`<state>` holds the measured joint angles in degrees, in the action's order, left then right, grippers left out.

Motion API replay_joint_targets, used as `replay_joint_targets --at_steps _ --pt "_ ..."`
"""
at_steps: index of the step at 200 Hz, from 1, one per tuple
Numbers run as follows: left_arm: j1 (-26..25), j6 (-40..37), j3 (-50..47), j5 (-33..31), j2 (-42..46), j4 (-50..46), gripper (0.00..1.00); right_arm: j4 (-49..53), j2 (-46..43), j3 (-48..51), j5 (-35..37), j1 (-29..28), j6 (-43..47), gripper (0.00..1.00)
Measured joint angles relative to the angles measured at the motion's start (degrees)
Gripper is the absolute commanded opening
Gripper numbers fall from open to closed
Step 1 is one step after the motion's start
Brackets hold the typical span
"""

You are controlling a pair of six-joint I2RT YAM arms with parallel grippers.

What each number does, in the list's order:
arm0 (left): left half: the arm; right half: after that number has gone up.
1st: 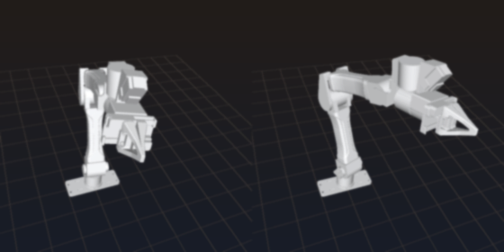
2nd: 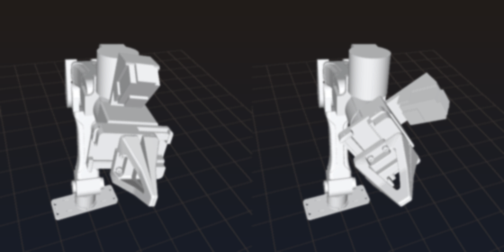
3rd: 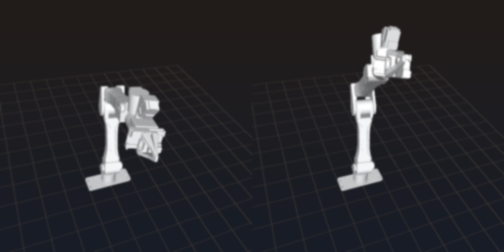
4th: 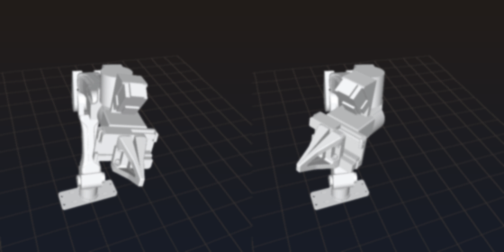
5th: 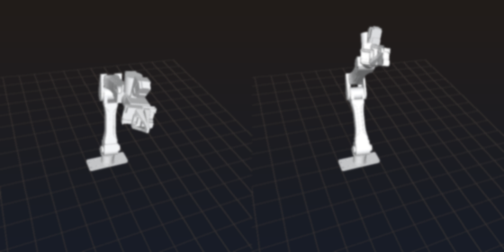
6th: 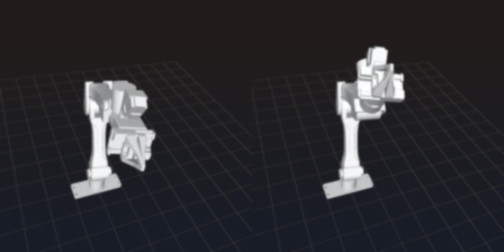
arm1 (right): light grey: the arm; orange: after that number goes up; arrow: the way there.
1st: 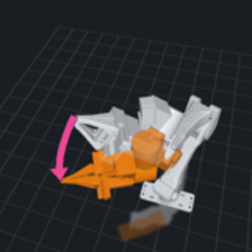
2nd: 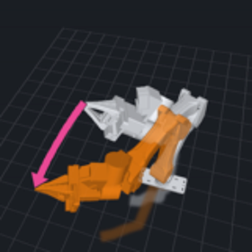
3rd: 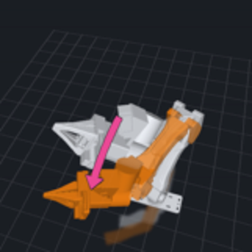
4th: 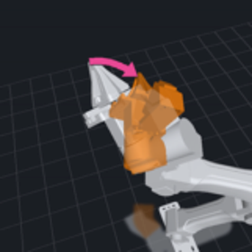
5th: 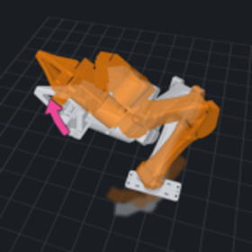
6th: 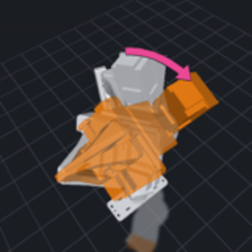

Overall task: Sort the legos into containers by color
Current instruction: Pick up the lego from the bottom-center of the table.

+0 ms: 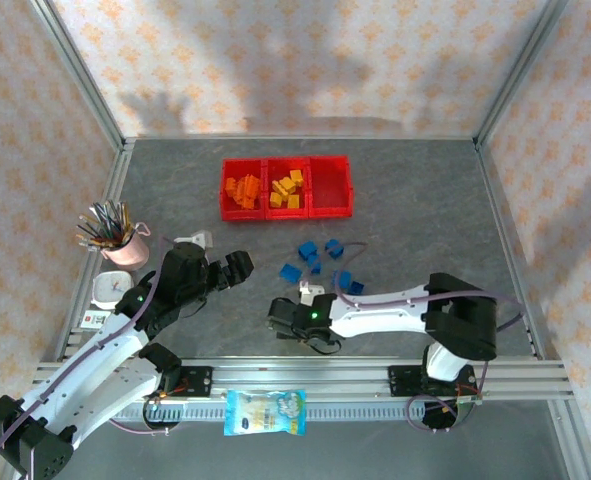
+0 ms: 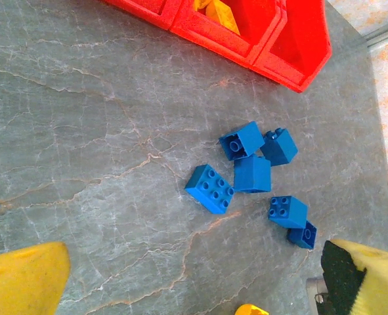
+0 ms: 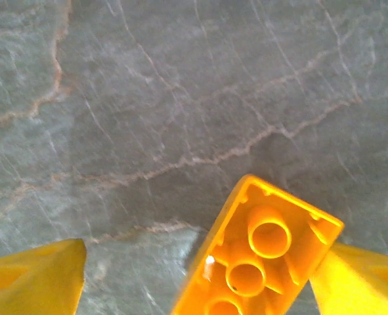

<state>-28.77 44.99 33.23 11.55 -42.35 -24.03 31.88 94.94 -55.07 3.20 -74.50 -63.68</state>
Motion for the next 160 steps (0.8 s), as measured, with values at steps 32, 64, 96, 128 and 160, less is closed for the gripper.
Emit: replay_joint_targets --at_steps 32,64,96,128,160 --pt "0.0 0.0 0.0 -0.2 0.0 -0.3 0.99 0.0 1.7 -1.5 0.5 1.3 1.5 0.68" --pt "0.0 0.0 0.0 -0.4 0.0 -0.3 0.99 0.3 2.4 -1.5 0.4 1.4 3.1 0.56" --pt "0.0 0.0 0.0 -0.4 -0.7 -0.3 0.99 0.9 3.1 -1.5 0.4 1.6 4.2 0.43" --pt "0.0 0.2 0.0 -0.4 -1.2 -0.2 0.99 1.1 3.3 -1.6 0.5 2.2 5.3 0.31" --pt "0.0 0.2 0.0 -0.5 -1.1 -0.2 0.99 1.5 3.3 -2.3 0.5 3.1 7.2 0.28"
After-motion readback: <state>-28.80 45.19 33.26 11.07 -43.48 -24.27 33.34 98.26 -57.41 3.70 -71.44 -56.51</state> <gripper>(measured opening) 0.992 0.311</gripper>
